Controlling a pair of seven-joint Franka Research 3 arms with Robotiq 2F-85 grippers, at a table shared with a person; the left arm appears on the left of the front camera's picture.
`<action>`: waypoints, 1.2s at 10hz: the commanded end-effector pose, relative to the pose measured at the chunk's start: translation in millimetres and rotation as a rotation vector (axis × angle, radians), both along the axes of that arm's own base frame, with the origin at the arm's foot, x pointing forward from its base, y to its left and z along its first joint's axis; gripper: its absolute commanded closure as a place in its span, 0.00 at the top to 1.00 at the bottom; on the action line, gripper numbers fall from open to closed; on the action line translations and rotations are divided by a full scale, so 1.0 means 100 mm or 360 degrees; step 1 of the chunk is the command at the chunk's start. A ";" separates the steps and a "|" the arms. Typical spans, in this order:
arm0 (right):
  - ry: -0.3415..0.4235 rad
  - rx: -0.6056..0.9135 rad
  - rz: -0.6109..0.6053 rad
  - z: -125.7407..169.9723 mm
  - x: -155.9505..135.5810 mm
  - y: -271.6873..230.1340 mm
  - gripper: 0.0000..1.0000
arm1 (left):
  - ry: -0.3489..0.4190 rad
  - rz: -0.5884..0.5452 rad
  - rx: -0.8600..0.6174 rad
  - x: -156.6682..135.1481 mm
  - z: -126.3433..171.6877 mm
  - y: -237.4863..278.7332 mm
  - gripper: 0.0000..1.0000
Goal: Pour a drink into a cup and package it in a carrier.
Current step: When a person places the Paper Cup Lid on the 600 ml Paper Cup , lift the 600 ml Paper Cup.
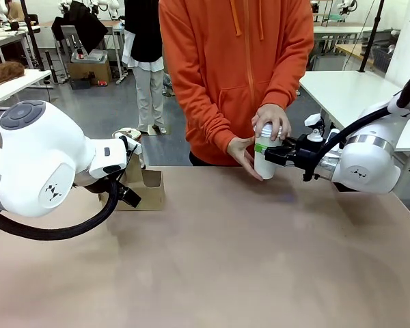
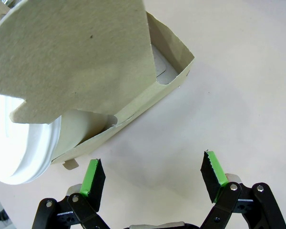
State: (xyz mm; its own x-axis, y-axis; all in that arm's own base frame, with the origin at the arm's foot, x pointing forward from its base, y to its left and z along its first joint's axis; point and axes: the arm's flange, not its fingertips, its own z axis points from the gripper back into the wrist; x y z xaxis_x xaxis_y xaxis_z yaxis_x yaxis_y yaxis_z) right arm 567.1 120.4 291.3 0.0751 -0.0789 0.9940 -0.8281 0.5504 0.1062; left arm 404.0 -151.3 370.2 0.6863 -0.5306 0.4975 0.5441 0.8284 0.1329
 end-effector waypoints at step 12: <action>-0.0005 -0.0001 -0.0003 0.04 0.00 0.05 0.80 | 0.0000 -0.0001 -0.0003 0.00 0.00 0.00 1.00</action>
